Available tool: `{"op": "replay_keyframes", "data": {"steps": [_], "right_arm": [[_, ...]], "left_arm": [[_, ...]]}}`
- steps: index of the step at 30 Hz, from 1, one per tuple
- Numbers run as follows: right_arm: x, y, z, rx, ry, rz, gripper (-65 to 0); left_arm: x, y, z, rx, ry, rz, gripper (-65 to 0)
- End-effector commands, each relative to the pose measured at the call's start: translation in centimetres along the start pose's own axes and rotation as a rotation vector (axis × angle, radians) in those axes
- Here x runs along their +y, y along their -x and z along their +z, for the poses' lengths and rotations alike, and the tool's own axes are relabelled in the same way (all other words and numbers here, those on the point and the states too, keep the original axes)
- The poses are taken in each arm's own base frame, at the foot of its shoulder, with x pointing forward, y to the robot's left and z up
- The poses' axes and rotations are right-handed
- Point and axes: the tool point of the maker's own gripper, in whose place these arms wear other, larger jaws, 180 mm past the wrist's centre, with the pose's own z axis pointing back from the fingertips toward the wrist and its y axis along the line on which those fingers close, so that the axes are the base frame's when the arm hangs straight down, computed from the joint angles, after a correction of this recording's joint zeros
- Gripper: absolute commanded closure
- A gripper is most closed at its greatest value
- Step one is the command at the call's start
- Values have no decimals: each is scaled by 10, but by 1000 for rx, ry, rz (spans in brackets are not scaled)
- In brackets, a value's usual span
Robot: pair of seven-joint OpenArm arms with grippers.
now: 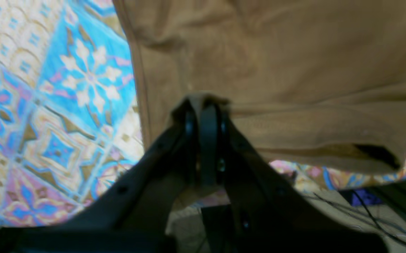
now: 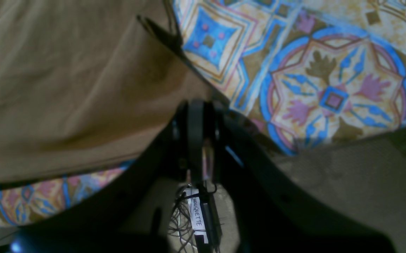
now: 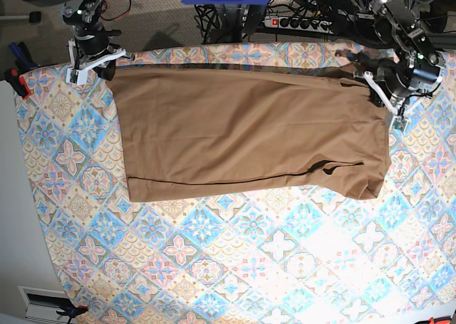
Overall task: Layout the t-shirt on the table in an organized manner, then fold the t-shirt properly
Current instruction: 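Grasp the shirt's side edge with both grippers and lift it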
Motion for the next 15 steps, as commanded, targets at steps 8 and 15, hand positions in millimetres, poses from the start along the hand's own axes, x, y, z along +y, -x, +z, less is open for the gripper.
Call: {"op": "replay_keyframes", "data": {"steps": [8,15], "right_arm": [[17,-13,4,-49,-94,90,0],[18,-13,3,-50,-95,91,0]], "left_arm": [[24,-14,-5,35,-138,20,0],[17,-6,-22,77,-91,21,0]]}}
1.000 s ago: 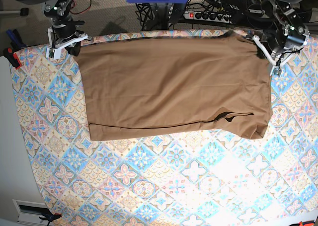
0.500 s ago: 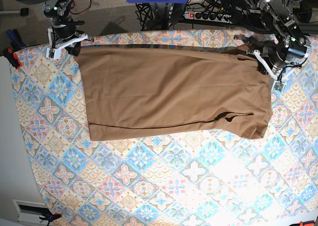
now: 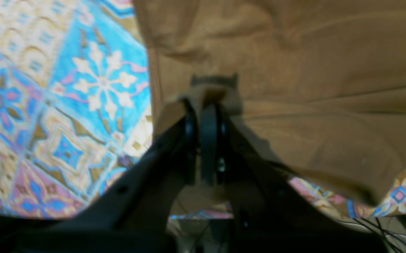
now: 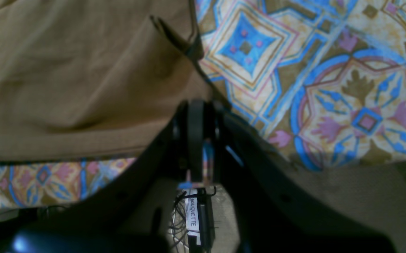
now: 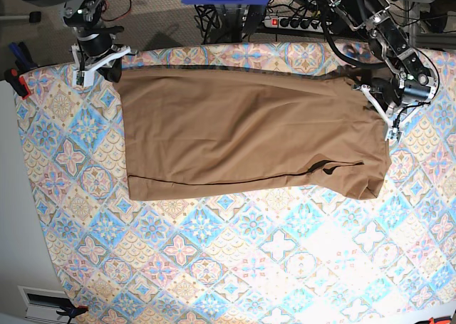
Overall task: Layout the t-shirt on the table in an organized manner, then fold the t-shirt properly
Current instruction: 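Grasp the shirt's side edge with both grippers and lift it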
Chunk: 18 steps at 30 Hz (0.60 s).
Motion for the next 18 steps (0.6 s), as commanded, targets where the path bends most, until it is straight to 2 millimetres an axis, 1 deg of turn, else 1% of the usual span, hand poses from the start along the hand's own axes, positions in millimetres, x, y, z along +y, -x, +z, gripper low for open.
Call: {"op": "replay_keyframes", "data": {"steps": [1,9,18], "right_arm": [[-1,-12,4,-42,0,10,0],[0,-12,4,-47,5,-2,0],[4,-21,4,-71,-3,14,0]], "left_arm": [[8,-9,5,-30,-24,-5,0],[8,-8,5,-29,-25,-5,0],[8,-8,5,-29,-25,-5,0]]}}
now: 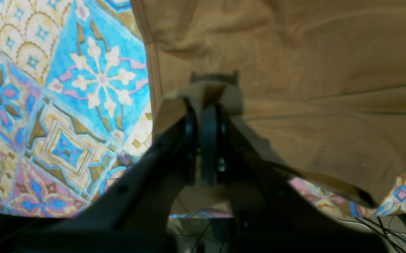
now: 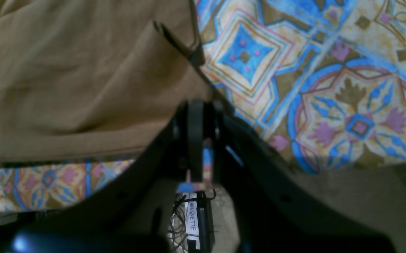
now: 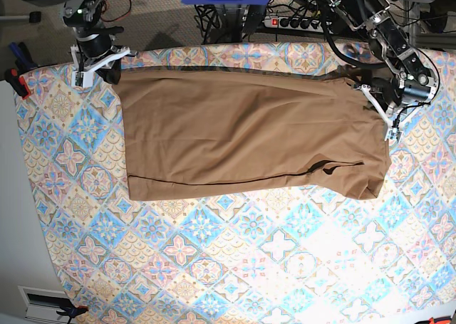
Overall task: Layout the t-shirt on the table in an organized manner, then fold the t-shirt properly
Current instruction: 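Grasp the shirt's side edge with both grippers and lift it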
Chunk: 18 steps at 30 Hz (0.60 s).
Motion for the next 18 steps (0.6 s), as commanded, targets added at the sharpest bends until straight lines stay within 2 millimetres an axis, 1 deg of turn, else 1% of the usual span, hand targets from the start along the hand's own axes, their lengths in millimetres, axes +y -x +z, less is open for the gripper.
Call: {"op": "replay_keyframes", "data": {"steps": [1,5,7,10,15,18], "right_arm": [[2,-18,1,-60,-5,10,0],[4,-23,-1,-72,-11,14,0],[17,-30,-7,-87,-47,25,0],[28,-36,-9,-103,-77,43,0],[41,-48,-11,-165,-112,48,0],[42,-49,-11,-169,-113,48,0]], "left_arm": [[8,-8,5,-27,-25,-6,0],[7,-8,5,-27,-24,-5,0],[7,-8,5,-27,-24,-5,0],[7,-8,5,-27,-24,-5,0],[7,-7,5,-25,-24,-5,0],[7,-7,5,-24,-25,-6,0]]}}
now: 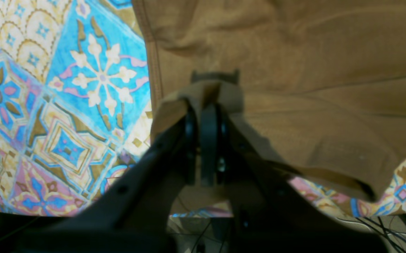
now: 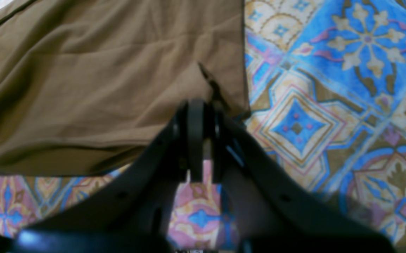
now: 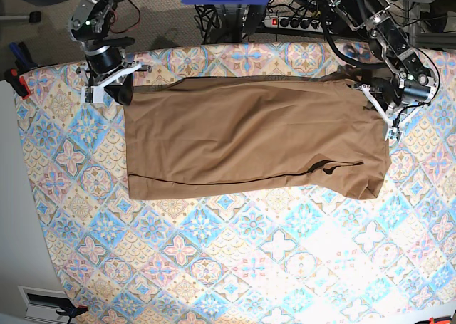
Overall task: Layout the t-shirt on the table in an organized manner, then fold the t-shirt properly
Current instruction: 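Grasp the shirt's side edge with both grippers and lift it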
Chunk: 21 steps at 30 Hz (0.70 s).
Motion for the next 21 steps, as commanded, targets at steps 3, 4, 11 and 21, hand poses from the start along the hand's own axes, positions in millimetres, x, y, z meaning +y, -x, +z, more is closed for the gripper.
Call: {"op": "replay_keyframes", "data": {"steps": [3,4,11,21], "right_arm": [[2,-20,-1,-67,-11,10,0],[3,-24,-3,-78,-12,10,0],[5,-66,-19,-181,-16,7,0],[3,-81,-29,-214,-2,-26,0]], "left_arm": [[7,-8,5,-27,-22,-5,0],[6,-8,5,-27,-20,-3,0],[0,-6,2,-26,-4,11,0],[7,-32,3,-69,-24,16,0]]}}
